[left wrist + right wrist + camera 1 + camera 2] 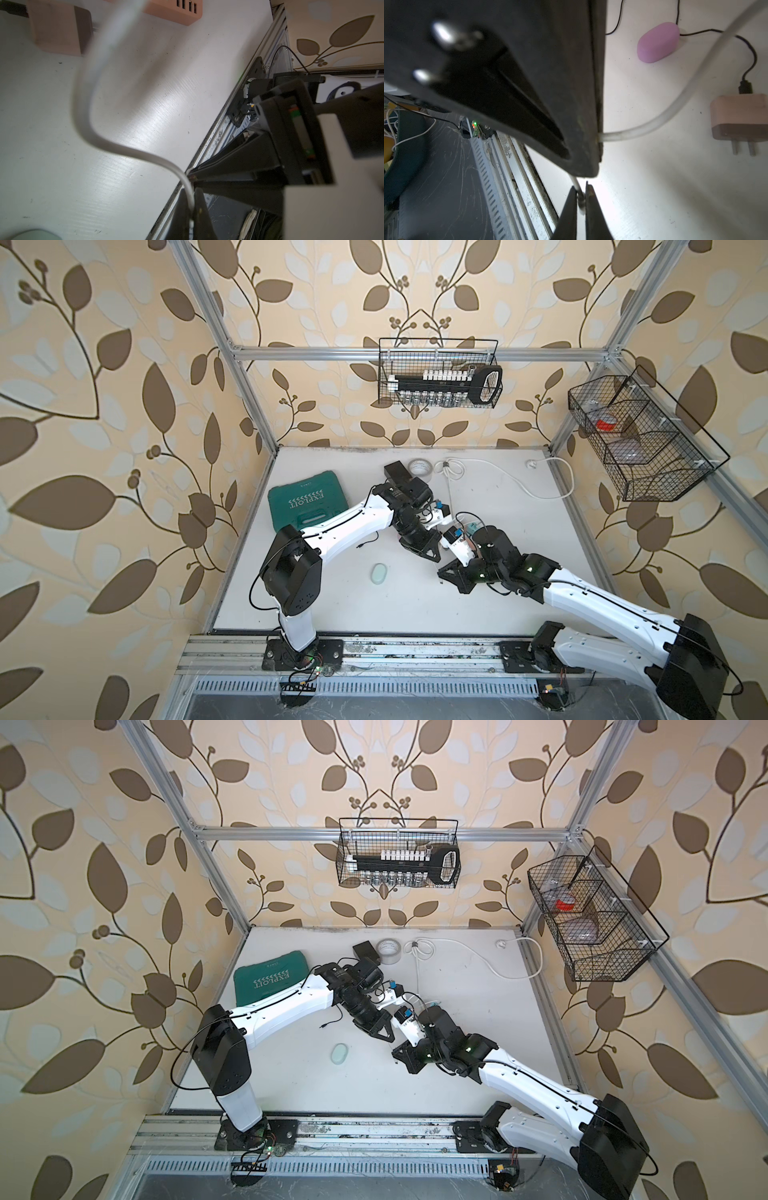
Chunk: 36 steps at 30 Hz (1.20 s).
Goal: Charge the bluetooth headset
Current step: Adjust the charging cable.
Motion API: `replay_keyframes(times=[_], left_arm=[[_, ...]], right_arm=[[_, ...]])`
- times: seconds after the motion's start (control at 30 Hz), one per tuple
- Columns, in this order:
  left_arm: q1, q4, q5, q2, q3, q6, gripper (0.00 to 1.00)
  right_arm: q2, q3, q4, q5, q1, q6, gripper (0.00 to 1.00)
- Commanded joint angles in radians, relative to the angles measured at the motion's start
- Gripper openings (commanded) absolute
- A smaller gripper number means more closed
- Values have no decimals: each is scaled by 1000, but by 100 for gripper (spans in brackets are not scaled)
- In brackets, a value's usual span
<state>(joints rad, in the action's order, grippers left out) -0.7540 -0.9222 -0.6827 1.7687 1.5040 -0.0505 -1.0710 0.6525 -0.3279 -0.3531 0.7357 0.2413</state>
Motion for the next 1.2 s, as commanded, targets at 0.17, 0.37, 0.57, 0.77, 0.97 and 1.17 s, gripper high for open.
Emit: replay_keyframes(times=[0.17,0.37,0.57,0.77,0.97,1.17], left_arm=[[-10,0,-22,-17,42,14,0],[-10,-1,-16,-17,42,12,0],[-10,9,-20,-23,33,8,0],[-6,22,1,-41,29,-2,47],[52,95,27,-124,-33,-71,73],[162,291,67,-403,-246,-217,72]], right_arm=[[-7,20,48,-18,7,17,24],[9,7,75,-20,6,32,19],[13,3,91,-26,7,37,9],[20,-17,147,-18,7,61,5],[40,-46,213,1,7,107,3],[41,-40,295,38,2,171,4]])
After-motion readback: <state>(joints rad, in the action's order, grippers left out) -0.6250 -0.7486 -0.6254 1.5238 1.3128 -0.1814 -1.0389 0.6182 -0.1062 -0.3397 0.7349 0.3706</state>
